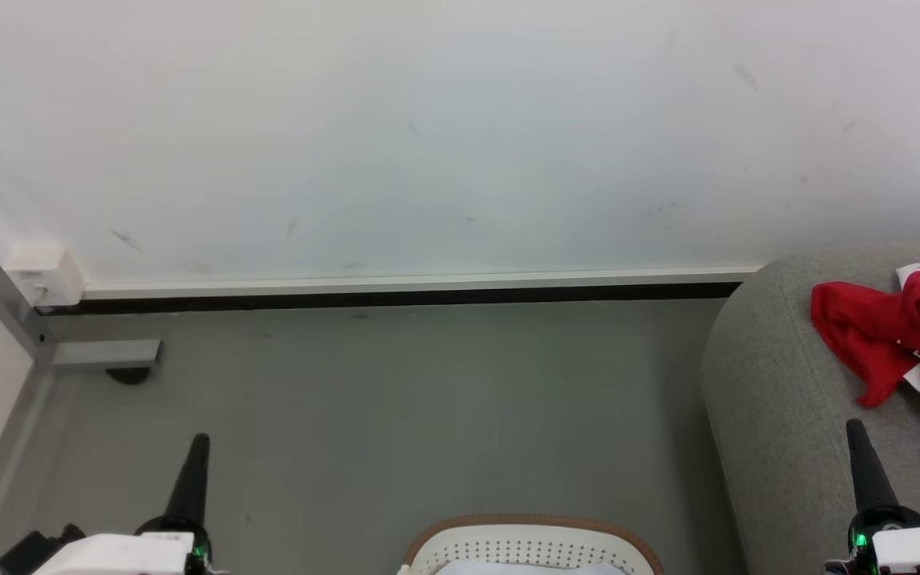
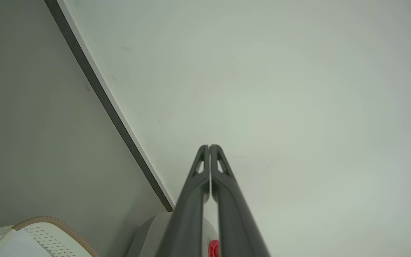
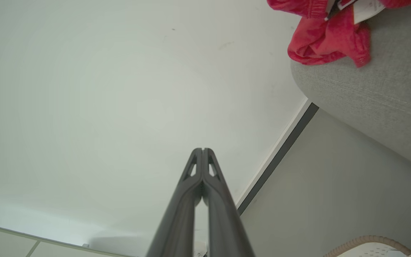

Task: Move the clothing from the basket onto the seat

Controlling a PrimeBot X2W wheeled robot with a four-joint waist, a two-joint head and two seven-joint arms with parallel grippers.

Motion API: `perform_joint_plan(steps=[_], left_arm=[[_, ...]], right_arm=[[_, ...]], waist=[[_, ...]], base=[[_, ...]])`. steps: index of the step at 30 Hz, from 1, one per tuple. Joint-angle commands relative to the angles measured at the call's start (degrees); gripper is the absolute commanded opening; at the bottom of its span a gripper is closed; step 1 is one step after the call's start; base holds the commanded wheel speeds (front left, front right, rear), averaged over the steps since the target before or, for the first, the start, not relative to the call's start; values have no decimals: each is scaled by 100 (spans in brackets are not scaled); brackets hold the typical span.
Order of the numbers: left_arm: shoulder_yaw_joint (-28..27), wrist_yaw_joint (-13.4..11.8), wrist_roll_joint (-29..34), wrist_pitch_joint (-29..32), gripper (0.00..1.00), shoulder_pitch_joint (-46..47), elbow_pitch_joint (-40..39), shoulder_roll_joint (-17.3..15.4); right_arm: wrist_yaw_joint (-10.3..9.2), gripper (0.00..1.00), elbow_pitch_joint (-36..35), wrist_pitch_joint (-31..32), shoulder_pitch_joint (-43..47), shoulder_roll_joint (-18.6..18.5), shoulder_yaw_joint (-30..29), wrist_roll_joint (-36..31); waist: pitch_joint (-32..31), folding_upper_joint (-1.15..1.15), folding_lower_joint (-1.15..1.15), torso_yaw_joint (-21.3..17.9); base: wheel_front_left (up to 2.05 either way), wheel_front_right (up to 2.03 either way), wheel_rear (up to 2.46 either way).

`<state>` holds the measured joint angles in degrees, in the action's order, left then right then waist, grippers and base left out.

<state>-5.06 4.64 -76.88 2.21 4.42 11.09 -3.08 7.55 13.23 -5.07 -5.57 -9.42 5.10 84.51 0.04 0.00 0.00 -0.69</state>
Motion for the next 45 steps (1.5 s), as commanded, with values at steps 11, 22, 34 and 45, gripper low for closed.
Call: perform_joint_plan(steps=[11,22,34,45], left_arm=[[-75,-28,-563,155,0,123,-58,-9],[-118,-43,-990,280,0,147,-73,1],[-158,-67,-1427,408,0,181,-89,14],[-171,-78,-1582,449,0,185,-94,17]], right_arm=[[-9,0,-31,48,-111,-155,40,673],[-10,0,-37,79,-136,-264,94,1228],[-11,0,-49,87,-133,-360,154,1817],[-12,0,-64,47,-134,-435,220,2016]], waist=[[-3,0,0,19],[-6,0,0,39],[-10,0,0,60],[-11,0,0,68]], base=[[0,0,0],[0,0,0],[0,0,0],[0,0,0]])
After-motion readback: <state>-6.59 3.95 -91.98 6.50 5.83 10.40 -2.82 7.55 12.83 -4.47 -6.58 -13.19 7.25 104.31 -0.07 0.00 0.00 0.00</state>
